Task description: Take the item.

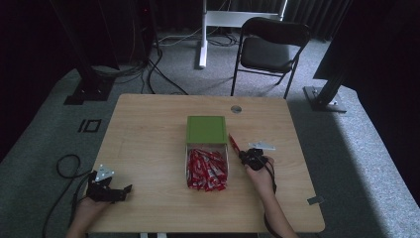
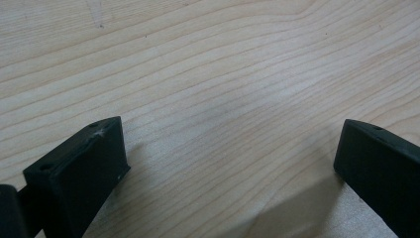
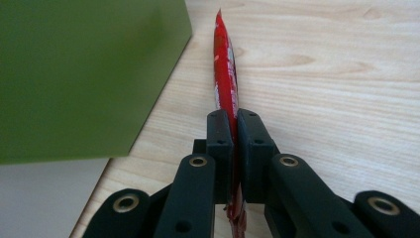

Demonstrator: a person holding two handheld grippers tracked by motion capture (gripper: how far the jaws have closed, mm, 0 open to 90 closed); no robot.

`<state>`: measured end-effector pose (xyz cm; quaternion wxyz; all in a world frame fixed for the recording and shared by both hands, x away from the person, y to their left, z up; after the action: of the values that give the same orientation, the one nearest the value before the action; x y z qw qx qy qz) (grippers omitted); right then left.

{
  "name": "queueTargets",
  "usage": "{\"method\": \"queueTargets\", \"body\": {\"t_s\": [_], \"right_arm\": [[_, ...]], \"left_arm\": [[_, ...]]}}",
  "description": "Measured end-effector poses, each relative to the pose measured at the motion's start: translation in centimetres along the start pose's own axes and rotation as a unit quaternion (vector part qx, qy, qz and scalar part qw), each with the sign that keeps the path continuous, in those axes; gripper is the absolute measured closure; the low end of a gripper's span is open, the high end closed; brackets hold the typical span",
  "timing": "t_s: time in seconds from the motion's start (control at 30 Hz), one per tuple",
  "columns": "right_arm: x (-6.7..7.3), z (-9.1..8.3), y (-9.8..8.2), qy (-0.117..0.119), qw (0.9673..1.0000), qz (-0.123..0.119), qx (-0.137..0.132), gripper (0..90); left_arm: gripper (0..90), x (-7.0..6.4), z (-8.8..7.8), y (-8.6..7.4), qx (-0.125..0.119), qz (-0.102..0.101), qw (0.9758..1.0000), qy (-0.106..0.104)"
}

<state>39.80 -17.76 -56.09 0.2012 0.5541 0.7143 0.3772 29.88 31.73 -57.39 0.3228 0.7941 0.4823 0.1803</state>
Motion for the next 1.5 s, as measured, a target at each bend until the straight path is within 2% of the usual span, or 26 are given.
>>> {"method": "queueTargets", "body": {"t_s": [0.17,0.4,0.53,0.77,1.13,1.33,1.5], "right_arm": [[0.1,0.4,-0.4,0.000,1.0000,-0.007,0.006,83.8],[-0.1,0.4,-0.6,0.008,0.9999,0.006,0.010,75.1],[-0.5,0.0,-0.7,0.010,0.9999,0.012,0.005,70.8],[-1.0,-1.3,-0.6,0.011,0.9999,-0.001,-0.001,61.5],[-2.6,-3.0,-0.8,0.005,0.9998,0.007,-0.018,50.5],[-3.5,-3.6,-1.3,-0.002,0.9998,0.009,-0.015,45.7],[-4.6,-4.1,-1.9,-0.017,0.9996,0.020,-0.013,41.1]], "left_arm": [[0.7,0.0,0.0,0.0,0.000,0.000,1.0000,0.000],[0.7,0.0,0.0,0.0,0.000,0.000,1.0000,0.000],[0.7,0.0,0.0,0.0,0.000,0.000,1.0000,0.000],[0.7,0.0,0.0,0.0,0.000,0.000,1.0000,0.000],[0.7,0.0,0.0,0.0,0.000,0.000,1.0000,0.000],[0.7,0.0,0.0,0.0,0.000,0.000,1.0000,0.000],[0.7,0.0,0.0,0.0,0.000,0.000,1.0000,0.000]]}}
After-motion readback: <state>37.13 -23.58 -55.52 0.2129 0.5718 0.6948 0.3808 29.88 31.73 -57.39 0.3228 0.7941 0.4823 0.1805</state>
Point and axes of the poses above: each handheld gripper's, and its own axes: z roughly forward along the jaws, y roughly out of its top, x roughly to its left, the point moved 3 cm from there along z, roughly forward along the jaws, and after that the axes turned 3 degrees about -y, right-handed, at the moved point
